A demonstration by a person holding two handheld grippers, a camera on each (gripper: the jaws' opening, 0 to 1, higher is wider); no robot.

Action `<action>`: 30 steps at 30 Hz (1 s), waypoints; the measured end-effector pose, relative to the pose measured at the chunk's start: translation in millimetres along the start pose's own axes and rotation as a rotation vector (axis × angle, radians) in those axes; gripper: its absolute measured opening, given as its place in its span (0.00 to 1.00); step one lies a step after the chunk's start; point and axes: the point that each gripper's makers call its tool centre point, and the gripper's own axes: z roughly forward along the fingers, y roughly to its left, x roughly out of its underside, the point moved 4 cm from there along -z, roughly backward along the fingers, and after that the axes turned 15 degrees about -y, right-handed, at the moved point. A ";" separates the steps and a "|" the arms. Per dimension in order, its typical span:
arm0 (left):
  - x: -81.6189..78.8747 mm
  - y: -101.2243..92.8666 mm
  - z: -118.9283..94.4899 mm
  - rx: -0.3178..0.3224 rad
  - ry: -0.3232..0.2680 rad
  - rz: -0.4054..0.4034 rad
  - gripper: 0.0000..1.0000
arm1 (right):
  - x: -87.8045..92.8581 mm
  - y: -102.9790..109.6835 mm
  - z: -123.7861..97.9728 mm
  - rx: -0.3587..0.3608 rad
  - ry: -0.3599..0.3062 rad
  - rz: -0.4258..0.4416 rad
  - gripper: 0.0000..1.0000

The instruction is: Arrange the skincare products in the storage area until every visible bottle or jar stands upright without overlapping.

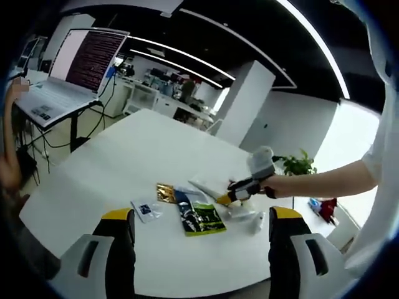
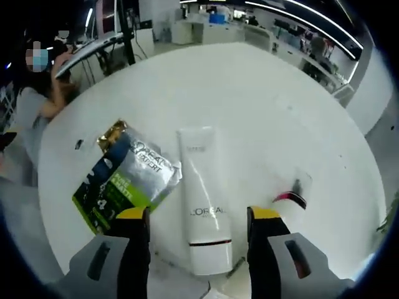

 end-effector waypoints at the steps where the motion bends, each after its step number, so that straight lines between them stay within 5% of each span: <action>1: 0.2 0.1 -0.1 -0.001 0.000 -0.003 0.81 | -0.7 0.6 1.2 0.002 0.002 0.004 0.63; 12: 2.5 -5.1 -4.2 0.029 -0.007 -0.016 0.81 | -62.4 53.9 -5.9 -0.042 -0.113 -0.058 0.69; 21: -0.1 -13.1 -1.5 0.067 -0.044 -0.034 0.81 | -106.5 42.7 8.1 0.011 -0.111 -0.075 0.68; 26: 0.1 -16.1 -9.0 0.085 -0.064 -0.032 0.79 | -115.5 24.6 12.0 0.029 -0.055 -0.052 0.68; 30: -3.5 -16.0 -11.8 0.078 -0.096 -0.071 0.79 | -84.9 7.7 10.5 0.060 0.080 -0.093 0.66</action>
